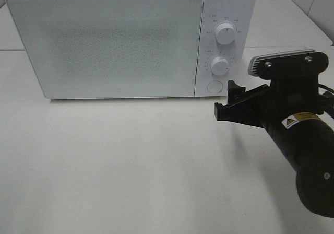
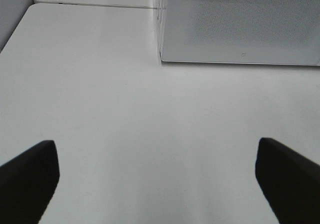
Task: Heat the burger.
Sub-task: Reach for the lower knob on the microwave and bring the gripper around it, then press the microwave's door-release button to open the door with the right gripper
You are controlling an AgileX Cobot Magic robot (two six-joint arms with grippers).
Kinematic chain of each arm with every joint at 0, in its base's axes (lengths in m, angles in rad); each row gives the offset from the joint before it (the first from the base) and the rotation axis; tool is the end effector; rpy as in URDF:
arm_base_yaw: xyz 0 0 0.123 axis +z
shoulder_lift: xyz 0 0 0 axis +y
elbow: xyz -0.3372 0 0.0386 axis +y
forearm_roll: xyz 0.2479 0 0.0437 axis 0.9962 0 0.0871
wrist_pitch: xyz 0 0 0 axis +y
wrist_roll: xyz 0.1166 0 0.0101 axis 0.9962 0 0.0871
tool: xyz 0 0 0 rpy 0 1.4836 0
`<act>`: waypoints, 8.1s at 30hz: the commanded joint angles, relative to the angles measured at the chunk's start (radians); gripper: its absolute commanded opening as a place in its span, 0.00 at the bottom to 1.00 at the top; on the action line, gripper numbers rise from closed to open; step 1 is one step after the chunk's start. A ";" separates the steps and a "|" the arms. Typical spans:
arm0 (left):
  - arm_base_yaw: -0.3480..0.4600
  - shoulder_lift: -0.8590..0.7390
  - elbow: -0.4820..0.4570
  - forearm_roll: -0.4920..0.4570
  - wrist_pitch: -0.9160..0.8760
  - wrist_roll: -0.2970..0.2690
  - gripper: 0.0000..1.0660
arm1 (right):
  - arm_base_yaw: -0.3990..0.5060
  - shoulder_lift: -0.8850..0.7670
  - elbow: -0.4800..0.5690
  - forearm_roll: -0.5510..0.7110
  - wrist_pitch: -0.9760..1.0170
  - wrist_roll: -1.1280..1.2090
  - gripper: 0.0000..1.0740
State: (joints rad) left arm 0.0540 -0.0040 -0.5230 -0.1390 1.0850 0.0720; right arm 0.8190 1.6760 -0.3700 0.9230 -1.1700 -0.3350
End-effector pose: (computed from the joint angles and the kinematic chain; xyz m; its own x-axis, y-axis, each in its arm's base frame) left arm -0.0405 -0.0166 0.2703 -0.4490 -0.0175 -0.8934 0.0587 0.9971 -0.0491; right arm 0.2387 0.1295 0.2059 -0.1756 -0.0480 -0.9833 0.0134 0.9986 -0.0512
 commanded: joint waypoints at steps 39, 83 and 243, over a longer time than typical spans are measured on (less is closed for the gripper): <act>0.002 -0.019 0.004 -0.005 -0.011 -0.008 0.94 | -0.007 0.062 -0.118 0.024 0.023 0.017 0.71; 0.002 -0.019 0.004 -0.006 -0.011 -0.008 0.94 | -0.201 0.369 -0.438 -0.159 0.094 0.052 0.71; 0.002 -0.018 0.004 -0.006 -0.011 -0.008 0.94 | -0.221 0.143 -0.236 -0.280 0.325 1.056 0.68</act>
State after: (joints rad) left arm 0.0540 -0.0040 -0.5200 -0.1400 1.0850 0.0690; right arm 0.6010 1.8350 -0.6080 0.6640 -0.8700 0.7610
